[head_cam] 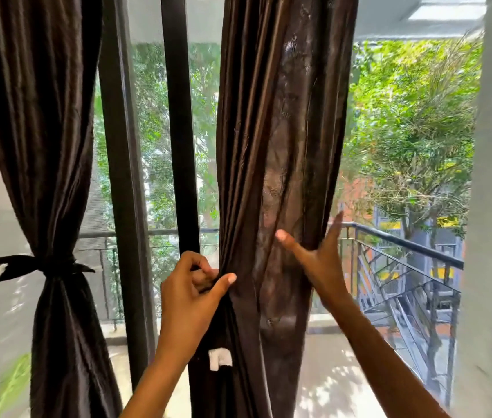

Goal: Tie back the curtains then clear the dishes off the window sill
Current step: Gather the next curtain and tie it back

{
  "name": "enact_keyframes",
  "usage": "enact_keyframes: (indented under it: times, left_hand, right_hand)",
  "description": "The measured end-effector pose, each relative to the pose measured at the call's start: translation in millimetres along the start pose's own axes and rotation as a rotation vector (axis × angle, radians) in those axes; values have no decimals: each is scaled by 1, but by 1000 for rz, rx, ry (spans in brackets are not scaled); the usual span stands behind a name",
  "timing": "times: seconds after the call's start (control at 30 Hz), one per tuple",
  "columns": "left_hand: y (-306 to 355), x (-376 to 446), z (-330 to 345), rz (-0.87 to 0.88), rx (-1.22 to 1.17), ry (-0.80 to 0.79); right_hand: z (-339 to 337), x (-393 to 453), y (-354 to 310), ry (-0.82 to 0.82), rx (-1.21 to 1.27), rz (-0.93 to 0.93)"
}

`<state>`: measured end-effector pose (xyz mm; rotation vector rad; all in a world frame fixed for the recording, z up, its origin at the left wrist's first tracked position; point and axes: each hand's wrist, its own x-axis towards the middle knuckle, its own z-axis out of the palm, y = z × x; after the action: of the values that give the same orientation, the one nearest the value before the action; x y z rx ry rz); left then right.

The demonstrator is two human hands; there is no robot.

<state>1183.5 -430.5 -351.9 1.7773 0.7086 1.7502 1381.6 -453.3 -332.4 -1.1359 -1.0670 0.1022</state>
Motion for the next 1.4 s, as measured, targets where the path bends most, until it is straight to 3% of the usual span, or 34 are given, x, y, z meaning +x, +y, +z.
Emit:
enact_keyframes:
  times: [0.07,0.13,0.27,0.33,0.4,0.47,0.53,0.63,0.77,0.83,0.93,1.03,1.2,1.4]
  left_hand:
    - [1,2,-5,-40,-50,-38]
    - [0,4,-8,-54,-57,-49]
    - [-4,3,-8,-19,30,35]
    - [-2,1,-6,14,59,59]
    - [0,-1,-3,44,67,77]
    - [1,-3,-2,49,73,77]
    - [2,-3,-2,38,77,69]
    - [2,-3,-4,18,43,27]
    - [1,0,-6,-25,14,20]
    - [-1,1,-6,-25,51,43]
    - [-1,-2,3,44,170,103]
    - [1,-9,13,135,264,133]
    - [8,-20,25,184,274,135]
    - [17,-28,29,117,132,85]
  right_hand:
    - [4,14,-3,-194,196,108]
    - [13,10,-5,-237,127,37]
    - [29,-22,-9,83,-84,-162]
    - [33,-38,-9,212,-243,-357]
    - [39,-51,-9,247,-457,-599]
    - [47,-58,-1,209,-637,-679]
    - [51,-58,5,182,-602,-524]
    - [47,-44,5,107,-287,-143]
    - [41,-24,6,-90,77,-12]
    - [37,-21,8,-58,127,-65]
    - [31,-34,12,134,-138,-280]
    - [31,-67,9,186,-395,-452]
    - [31,-94,16,20,-640,-527]
    - [20,-103,29,-359,-505,-362]
